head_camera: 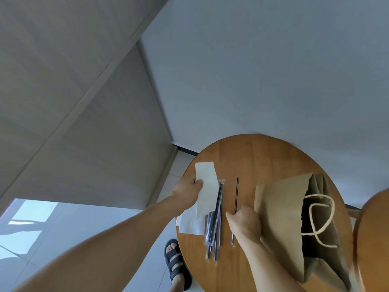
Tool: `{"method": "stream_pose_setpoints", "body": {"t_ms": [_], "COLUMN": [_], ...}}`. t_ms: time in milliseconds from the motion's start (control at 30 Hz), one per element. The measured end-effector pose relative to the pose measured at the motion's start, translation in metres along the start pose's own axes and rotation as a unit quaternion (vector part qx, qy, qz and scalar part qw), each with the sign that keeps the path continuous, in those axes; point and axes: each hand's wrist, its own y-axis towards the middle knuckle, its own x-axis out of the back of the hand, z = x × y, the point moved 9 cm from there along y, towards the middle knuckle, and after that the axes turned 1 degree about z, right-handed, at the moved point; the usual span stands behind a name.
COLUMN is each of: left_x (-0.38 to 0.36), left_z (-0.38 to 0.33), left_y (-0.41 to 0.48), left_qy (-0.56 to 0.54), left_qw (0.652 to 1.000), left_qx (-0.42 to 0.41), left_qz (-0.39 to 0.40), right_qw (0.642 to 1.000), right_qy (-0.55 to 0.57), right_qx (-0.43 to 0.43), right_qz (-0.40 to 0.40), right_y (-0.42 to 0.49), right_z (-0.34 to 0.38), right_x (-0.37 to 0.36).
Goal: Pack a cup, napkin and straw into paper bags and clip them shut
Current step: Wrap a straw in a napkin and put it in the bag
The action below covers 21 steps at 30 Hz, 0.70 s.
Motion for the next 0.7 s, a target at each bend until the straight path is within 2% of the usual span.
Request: {"method": "stream_pose_setpoints", "body": {"t_ms": [100,200,333,433,700], "left_x": [0.004,0.009,0.012,0.014,0.01], "left_z": [-0.031,-0.066,-0.107,-0.137,-0.196], "left_y": [-0.01,-0.026,-0.046,-0.065,-0.104], "left_qy": [0.004,-0.037,-0.11,-0.14,-0.135], "left_qw": [1.0,0.998,0.992,0.985,0.971], "left_qx": [-0.025,-0.05,-0.068,-0.104,-0.196], "left_qz": [-0.013,-0.021,-0.002,0.005,0.008], "right_qw": [0.988,0.952,0.932,0.927,0.911], "right_qy": [0.139,0.259,0.258,0.257,0.26], "right_qx": [0.057,0.161,0.252,0.274,0.308], "right_qz": [-0.021,-0.003,-0.015,-0.028,-0.085], "right_y": [-0.013,-0.037,-0.061,-0.07,-0.094], "right_z": [0.03,0.069,0.1,0.106,0.105], "right_x": [0.039,0.077,0.123,0.149,0.211]}}
